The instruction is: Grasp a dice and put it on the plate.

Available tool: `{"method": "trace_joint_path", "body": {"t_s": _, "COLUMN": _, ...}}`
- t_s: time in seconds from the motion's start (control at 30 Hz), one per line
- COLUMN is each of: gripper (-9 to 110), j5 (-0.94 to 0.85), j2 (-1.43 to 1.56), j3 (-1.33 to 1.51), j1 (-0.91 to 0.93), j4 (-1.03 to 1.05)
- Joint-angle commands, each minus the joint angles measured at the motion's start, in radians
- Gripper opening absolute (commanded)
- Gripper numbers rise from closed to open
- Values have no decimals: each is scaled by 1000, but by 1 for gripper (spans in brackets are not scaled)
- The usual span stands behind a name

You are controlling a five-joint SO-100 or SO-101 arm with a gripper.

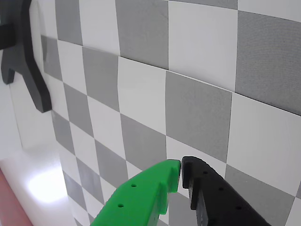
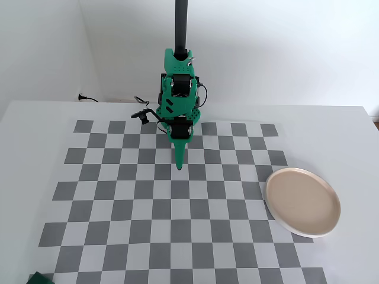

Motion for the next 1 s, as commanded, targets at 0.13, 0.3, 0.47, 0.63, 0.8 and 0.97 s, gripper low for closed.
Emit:
{"method": "trace_joint_path", "body": {"t_s": 0.13, "gripper": -4, "j5": 29, "j2": 17, "j3": -14, "j1": -37, "j4": 0}}
{"method": "trace_joint_path", "body": {"t_s": 0.3, "gripper": -4, "j5": 26, "j2": 17, "j3": -14, "j1": -41, "j4": 0}}
{"method": "trace_joint_path", "body": {"t_s": 0.47, "gripper": -4, "j5": 25, "j2": 17, "j3": -14, "j1": -41, "j4": 2}}
{"method": "trace_joint_path", "body": {"t_s": 0.63, "gripper": -4, "j5": 18, "j2": 17, "j3": -14, "j1": -49, "j4": 2}}
{"method": "trace_joint_path", "body": {"t_s": 0.8, "gripper": -4, "j5": 28, "j2": 17, "j3": -14, "j1": -43, "j4": 2}}
{"method": "trace_joint_path", "body": {"t_s": 0.97, "gripper": -4, "j5": 40, "j2": 17, "j3": -14, "j1": -34, "j4": 3}}
